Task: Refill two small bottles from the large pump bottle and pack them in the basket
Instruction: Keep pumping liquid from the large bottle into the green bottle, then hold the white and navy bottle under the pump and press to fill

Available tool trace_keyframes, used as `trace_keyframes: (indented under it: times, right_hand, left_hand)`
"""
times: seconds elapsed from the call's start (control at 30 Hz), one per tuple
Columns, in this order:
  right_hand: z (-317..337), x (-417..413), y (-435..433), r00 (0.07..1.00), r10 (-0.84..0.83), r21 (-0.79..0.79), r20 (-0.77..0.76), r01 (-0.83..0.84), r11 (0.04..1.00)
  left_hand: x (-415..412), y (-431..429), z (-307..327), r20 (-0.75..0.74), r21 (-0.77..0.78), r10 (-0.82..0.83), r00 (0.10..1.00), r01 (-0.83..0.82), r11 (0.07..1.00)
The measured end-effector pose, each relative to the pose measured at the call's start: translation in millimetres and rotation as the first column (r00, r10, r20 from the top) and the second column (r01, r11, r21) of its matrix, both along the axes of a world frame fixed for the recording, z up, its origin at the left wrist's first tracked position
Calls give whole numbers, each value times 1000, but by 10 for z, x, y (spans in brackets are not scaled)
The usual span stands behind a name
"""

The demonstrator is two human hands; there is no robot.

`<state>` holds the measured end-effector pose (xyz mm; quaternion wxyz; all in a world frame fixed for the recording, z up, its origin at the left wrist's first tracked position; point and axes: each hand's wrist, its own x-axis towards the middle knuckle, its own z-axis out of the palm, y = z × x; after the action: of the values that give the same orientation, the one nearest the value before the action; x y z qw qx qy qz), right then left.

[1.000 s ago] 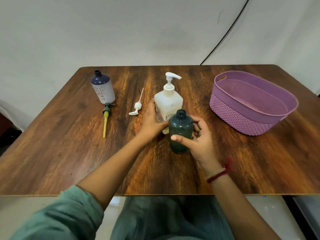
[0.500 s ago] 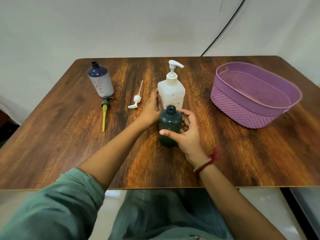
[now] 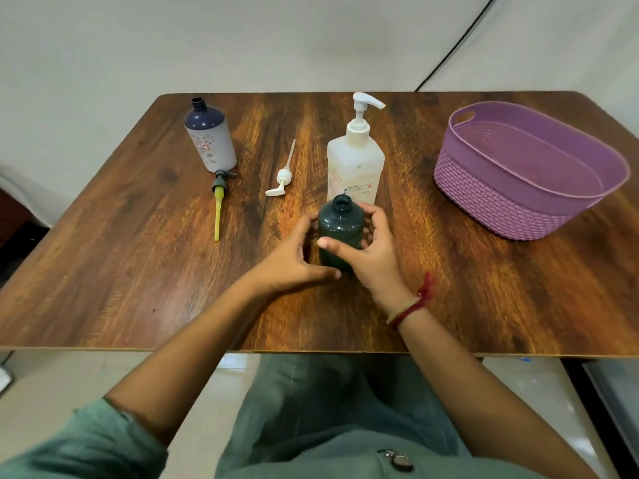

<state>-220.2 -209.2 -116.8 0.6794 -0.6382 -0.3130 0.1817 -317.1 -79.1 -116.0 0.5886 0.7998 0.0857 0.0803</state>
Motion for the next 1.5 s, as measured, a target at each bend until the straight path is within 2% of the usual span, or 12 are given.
trace_keyframes:
  times: [0.17, 0.37, 0.57, 0.77, 0.9, 1.2, 1.5]
  right_hand:
    - [25, 4, -64, 980, -27, 77, -196, 43, 996]
    - [140, 147, -170, 959, -192, 11, -208, 198, 980]
    - [281, 388, -187, 956, -275, -66, -102, 269, 961]
    - [412, 526, 47, 997, -74, -167, 4, 74, 983]
    - [379, 556, 268, 998, -33, -199, 60, 45, 979]
    - [167, 633, 415, 974, -174, -264, 145, 208, 942]
    - [213, 591, 390, 910, -257, -271, 326, 351, 896]
  left_hand:
    - [140, -188, -86, 67, -62, 202, 977, -198, 978]
    - [143, -139, -41, 46, -150, 303, 952, -293, 944]
    - [41, 39, -31, 66, -117, 371, 926, -362, 925]
    - [-63, 234, -21, 68, -14, 473, 878, -473, 881]
    - [-129, 351, 3, 89, 45, 540, 837, -545, 838]
    - [-158, 478, -9, 87, 99, 630, 771, -636, 765]
    - [-48, 496, -84, 88, 93, 675, 732, -681, 727]
